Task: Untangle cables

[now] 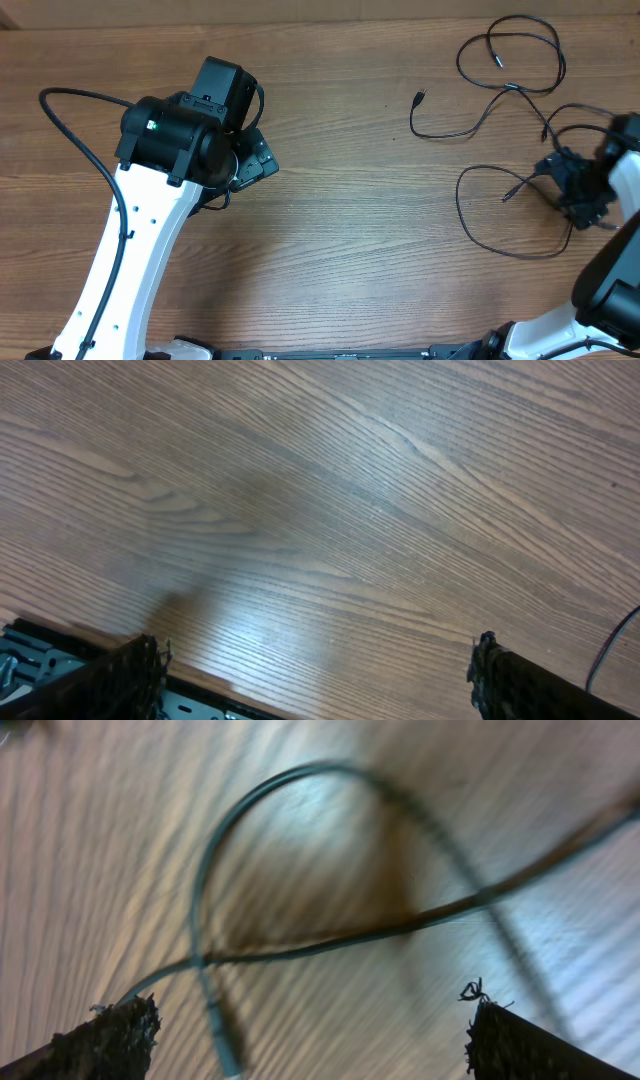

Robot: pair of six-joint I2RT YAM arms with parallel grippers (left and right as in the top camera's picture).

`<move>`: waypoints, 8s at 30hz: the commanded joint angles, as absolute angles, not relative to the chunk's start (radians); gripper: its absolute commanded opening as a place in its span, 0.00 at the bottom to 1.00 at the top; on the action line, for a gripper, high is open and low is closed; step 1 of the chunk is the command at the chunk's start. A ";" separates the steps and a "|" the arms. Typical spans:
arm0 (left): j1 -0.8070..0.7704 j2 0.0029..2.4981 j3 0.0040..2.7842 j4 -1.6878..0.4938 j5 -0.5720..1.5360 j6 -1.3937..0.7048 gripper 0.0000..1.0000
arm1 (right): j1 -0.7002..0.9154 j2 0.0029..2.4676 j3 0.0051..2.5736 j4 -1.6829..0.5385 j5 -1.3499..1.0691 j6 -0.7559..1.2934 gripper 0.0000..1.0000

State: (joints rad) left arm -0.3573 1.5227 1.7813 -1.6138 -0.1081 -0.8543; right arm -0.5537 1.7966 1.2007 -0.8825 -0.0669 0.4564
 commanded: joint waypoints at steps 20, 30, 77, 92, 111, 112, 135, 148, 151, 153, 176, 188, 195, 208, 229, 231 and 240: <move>-0.354 1.517 1.802 -1.610 -0.112 -0.807 1.00 | -0.662 1.796 1.197 -0.834 -0.015 0.500 1.00; -0.354 1.517 1.802 -1.602 -0.112 -0.808 1.00 | -0.587 1.797 1.197 -0.754 -0.149 0.358 1.00; -0.354 1.517 1.802 -1.592 -0.142 -0.804 1.00 | -0.324 1.798 1.023 -0.658 -0.046 0.419 0.34; -0.354 1.517 1.802 -1.592 -0.142 -0.804 0.99 | -0.344 1.797 1.078 -0.676 -0.025 0.419 0.04; -0.354 1.517 1.802 -1.573 -0.146 -0.803 0.99 | -0.592 1.764 1.492 -1.189 0.180 0.739 0.04; -0.354 1.517 1.802 -1.572 -0.149 -0.803 1.00 | -0.615 1.765 1.491 -1.206 0.195 0.760 0.04; -0.354 1.517 1.802 -1.589 -0.150 -0.799 1.00 | -0.801 1.797 1.418 -0.960 0.276 0.698 0.05; -0.354 1.518 1.802 -1.578 -0.149 -0.800 0.99 | -0.801 1.800 1.412 -0.905 0.140 0.630 0.88; -0.354 1.518 1.802 -1.578 -0.149 -0.800 0.99 | -0.798 1.800 1.412 -0.907 0.046 0.603 0.90; -0.354 1.518 1.802 -1.578 -0.149 -0.799 1.00 | -0.792 1.800 1.412 -0.920 0.010 0.593 0.90; -0.354 1.518 1.802 -1.589 -0.149 -0.800 0.99 | -0.758 1.802 1.131 -0.738 0.072 0.597 0.47; -0.354 1.518 1.802 -1.577 -0.149 -0.800 0.99 | -0.657 1.858 1.115 -0.693 0.070 0.598 0.49; -0.354 1.518 1.802 -1.579 -0.149 -0.800 0.99 | -0.640 1.884 1.115 -0.688 0.074 0.609 0.49; -0.354 1.518 1.802 -1.567 -0.149 -0.800 1.00 | -0.640 1.920 1.115 -0.673 0.010 0.603 0.04; -0.354 1.518 1.802 -1.571 -0.149 -0.800 0.99 | -0.641 1.892 1.287 -0.863 -0.200 0.659 0.04; -0.354 1.518 1.802 -1.570 -0.149 -0.800 1.00 | -0.640 1.885 1.304 -0.892 -0.200 0.682 0.04; -0.354 1.518 1.802 -1.564 -0.149 -0.800 1.00 | -0.628 1.880 1.310 -0.926 -0.172 0.716 0.04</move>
State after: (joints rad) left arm -0.3573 1.5227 1.7813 -1.5661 -0.1318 -0.8124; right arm -0.6342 1.9018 1.2900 -0.9253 -0.1940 0.6815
